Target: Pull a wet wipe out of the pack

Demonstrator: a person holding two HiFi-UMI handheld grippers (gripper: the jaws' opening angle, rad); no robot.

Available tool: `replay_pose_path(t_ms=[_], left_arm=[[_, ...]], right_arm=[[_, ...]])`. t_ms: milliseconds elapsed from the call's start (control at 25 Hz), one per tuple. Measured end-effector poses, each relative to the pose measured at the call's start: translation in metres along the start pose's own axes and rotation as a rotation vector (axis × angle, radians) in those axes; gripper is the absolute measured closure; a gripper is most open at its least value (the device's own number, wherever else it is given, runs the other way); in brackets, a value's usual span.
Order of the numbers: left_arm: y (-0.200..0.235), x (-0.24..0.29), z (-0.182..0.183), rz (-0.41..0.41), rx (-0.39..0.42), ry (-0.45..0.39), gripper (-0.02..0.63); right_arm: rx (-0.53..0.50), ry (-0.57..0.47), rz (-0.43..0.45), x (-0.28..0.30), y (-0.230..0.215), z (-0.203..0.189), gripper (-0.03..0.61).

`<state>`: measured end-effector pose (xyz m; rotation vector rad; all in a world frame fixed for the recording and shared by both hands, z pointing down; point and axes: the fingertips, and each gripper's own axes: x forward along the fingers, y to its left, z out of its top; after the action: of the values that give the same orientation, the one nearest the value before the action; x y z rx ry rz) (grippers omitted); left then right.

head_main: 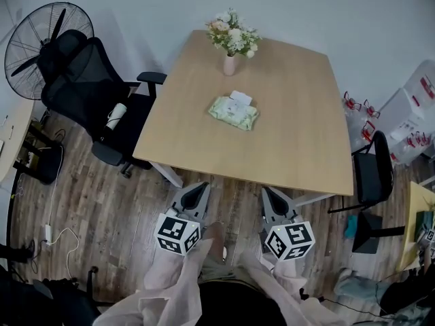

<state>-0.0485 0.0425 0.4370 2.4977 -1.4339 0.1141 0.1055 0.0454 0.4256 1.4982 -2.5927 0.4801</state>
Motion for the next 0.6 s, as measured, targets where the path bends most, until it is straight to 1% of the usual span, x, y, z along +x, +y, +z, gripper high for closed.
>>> replay_pose_path(t_ms=[280,600], left_arm=[[0.007,0.0,-0.005,0.011,-0.005,0.016,0.603],[0.02,0.024,0.001,0.004,-0.006,0.017,0.603]], right_arm=[[0.01,0.01,0.013,0.01,0.003,-0.004,0.569],[0.012,0.011,0.004,0.033,-0.011,0.004,0.569]])
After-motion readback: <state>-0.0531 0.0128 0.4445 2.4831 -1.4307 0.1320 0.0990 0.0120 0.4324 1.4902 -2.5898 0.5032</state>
